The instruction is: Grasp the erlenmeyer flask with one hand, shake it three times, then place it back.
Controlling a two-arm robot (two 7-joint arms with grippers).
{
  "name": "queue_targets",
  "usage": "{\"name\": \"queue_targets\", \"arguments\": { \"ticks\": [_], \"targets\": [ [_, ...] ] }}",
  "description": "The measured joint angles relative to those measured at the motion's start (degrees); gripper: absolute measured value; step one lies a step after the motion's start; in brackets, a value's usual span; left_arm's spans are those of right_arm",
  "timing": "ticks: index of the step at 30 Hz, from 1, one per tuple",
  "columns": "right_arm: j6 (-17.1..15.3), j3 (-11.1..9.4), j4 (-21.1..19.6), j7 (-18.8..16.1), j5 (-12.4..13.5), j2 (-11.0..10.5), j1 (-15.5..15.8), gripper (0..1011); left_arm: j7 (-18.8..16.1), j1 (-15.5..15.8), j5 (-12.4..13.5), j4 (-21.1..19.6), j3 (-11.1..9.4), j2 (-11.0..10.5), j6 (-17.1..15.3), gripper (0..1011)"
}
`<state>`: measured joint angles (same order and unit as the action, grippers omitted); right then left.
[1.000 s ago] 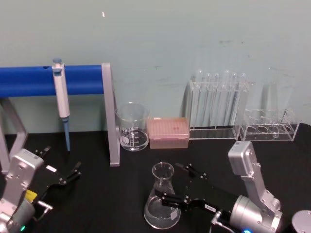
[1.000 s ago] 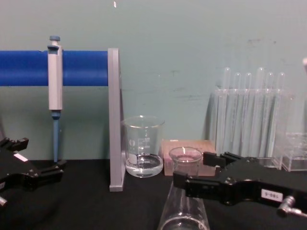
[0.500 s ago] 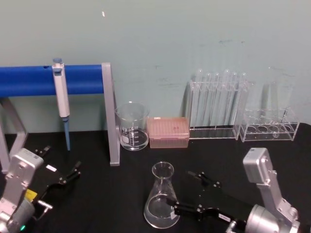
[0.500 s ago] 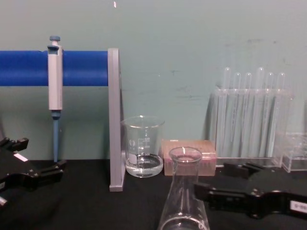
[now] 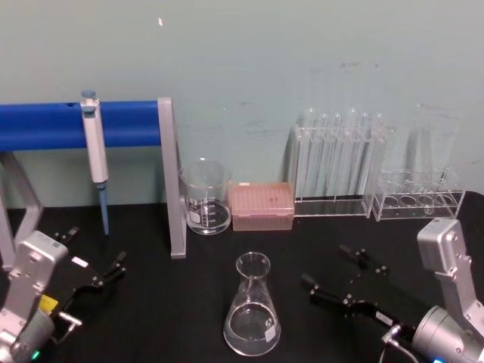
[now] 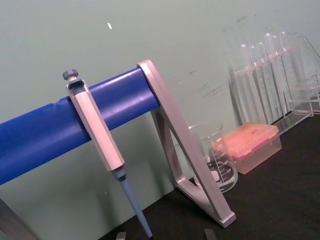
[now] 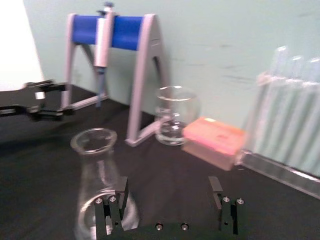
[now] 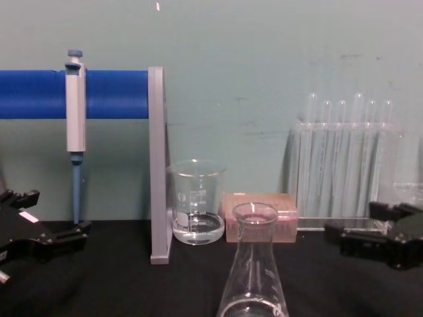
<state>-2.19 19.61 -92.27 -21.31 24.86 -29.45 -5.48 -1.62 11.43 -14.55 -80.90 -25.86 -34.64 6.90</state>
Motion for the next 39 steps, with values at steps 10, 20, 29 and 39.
{"name": "queue_targets", "arguments": {
  "ticks": [10,20,29,39],
  "targets": [
    [1.8,-2.5,1.4,6.3,-4.8,2.9,0.0,1003,0.0,0.0,0.0,0.0,0.0,0.0,0.0,1001],
    [2.6,-4.5,3.2,11.7,-9.0,6.2,0.3,1003,0.0,0.0,0.0,0.0,0.0,0.0,0.0,1001],
    [2.8,-6.3,5.2,14.2,-10.4,8.7,0.7,1003,0.0,0.0,0.0,0.0,0.0,0.0,0.0,1001],
    [2.0,-7.7,6.5,15.7,-12.2,10.6,1.4,1003,0.0,0.0,0.0,0.0,0.0,0.0,0.0,1001]
  ]
}}
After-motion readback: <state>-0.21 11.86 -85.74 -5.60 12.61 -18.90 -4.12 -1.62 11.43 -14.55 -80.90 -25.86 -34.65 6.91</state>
